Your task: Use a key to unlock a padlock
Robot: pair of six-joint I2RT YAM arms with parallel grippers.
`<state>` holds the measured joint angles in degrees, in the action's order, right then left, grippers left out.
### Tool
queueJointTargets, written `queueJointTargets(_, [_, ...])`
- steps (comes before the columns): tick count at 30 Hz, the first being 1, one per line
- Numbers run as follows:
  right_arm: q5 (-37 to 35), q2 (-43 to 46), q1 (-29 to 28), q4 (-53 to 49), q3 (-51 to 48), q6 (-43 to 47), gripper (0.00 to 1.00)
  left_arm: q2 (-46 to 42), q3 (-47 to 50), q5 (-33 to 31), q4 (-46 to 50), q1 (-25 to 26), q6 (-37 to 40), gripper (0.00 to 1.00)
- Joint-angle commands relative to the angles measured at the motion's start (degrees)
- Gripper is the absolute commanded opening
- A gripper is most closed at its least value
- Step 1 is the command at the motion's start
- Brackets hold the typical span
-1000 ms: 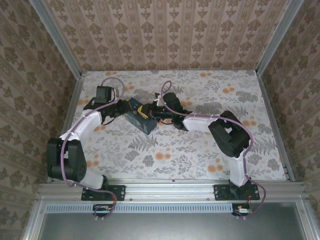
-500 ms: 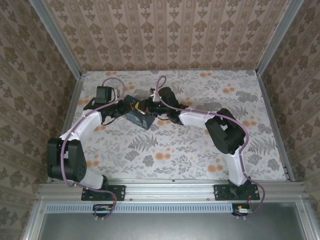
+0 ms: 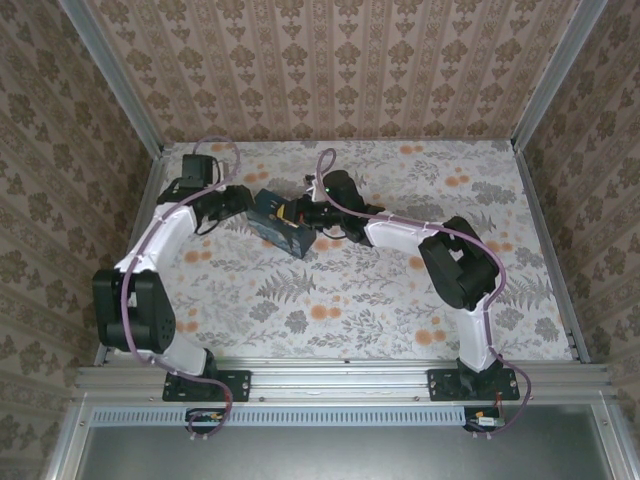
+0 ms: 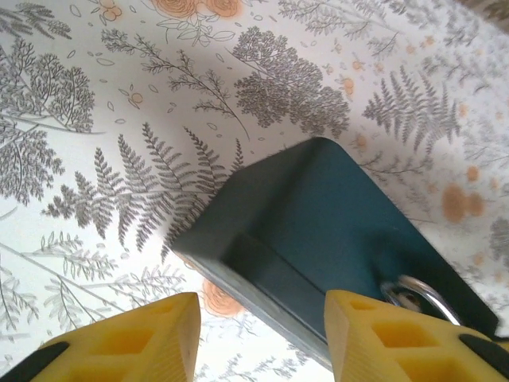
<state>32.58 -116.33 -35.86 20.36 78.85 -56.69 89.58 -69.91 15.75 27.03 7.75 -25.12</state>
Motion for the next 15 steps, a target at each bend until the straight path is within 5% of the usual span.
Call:
queueJointTargets(1, [2.76,2.28,0.44,-2.96,-1.57,2.85,0.06,3.85,-2.10,-1.76,-1.64,0.32,4.28,0.50])
queueJointTargets(15, [7.31,0.61,2.13,-2.84,1.42,1.75,0.09,13.02,-5.67,8.09,-6.05,4.90,18.80,0.47])
